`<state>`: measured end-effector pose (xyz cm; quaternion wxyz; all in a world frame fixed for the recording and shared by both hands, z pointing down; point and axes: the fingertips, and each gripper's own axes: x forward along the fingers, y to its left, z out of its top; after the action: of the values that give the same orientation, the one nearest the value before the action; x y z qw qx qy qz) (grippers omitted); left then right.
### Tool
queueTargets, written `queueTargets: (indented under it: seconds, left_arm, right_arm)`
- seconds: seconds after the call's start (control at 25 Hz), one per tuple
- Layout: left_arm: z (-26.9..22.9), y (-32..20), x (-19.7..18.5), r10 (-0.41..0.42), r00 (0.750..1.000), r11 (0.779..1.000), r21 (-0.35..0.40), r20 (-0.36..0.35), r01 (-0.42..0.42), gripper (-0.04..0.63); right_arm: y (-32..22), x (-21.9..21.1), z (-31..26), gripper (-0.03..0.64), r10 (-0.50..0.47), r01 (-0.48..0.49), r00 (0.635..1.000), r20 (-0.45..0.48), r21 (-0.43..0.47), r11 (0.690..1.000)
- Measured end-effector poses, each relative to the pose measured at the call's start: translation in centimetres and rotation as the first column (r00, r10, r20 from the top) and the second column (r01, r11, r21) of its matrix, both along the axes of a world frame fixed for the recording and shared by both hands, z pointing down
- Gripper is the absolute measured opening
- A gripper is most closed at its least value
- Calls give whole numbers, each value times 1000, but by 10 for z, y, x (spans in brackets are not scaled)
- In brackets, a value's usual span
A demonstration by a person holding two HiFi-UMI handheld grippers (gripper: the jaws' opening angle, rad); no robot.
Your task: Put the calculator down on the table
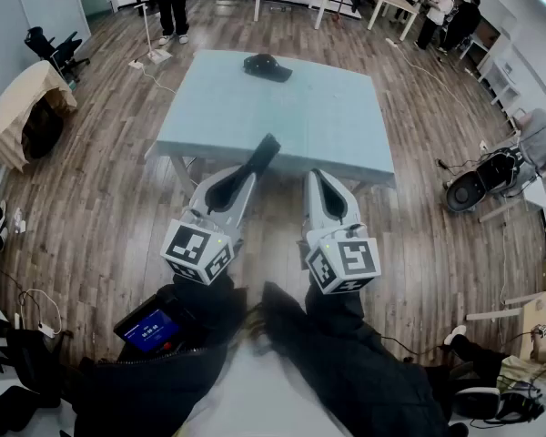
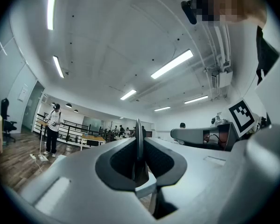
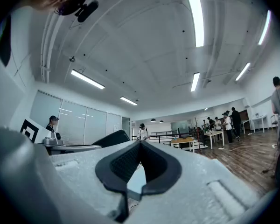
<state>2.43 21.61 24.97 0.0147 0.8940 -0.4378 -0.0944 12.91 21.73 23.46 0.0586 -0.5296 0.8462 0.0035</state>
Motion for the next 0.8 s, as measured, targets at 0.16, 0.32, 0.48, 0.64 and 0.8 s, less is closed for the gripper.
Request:
queueTargets:
  seconds: [0.16,0.32,0.48,0.64,0.8]
  left_arm:
    - [4,-2,0,3,1000,1000,-3,0,-3,49]
    - [8,-3,0,7,1000,1000,-15,-5,-7,49]
    - [16,-1,-3,13,1000,999,-34,-11,-13,49]
    - [20,1,-9,18,1000,999,-47,-14,-19,49]
    - [26,1,-18,23,1000,998,-61,-17,-24,49]
  right_arm:
    - [-2,2,4,-5,11,-11,1000,-9,-3,1000]
    - [-3,3,11,-5,24,-24,1000,-17,-22,999]
    - [0,-1,20,-3,30,-31,999,-18,-43,999]
    - [1,-6,25,-3,33,-34,999,-20,-54,998]
    - [2,-12,31,-3,41,-42,999,-11,-67,997]
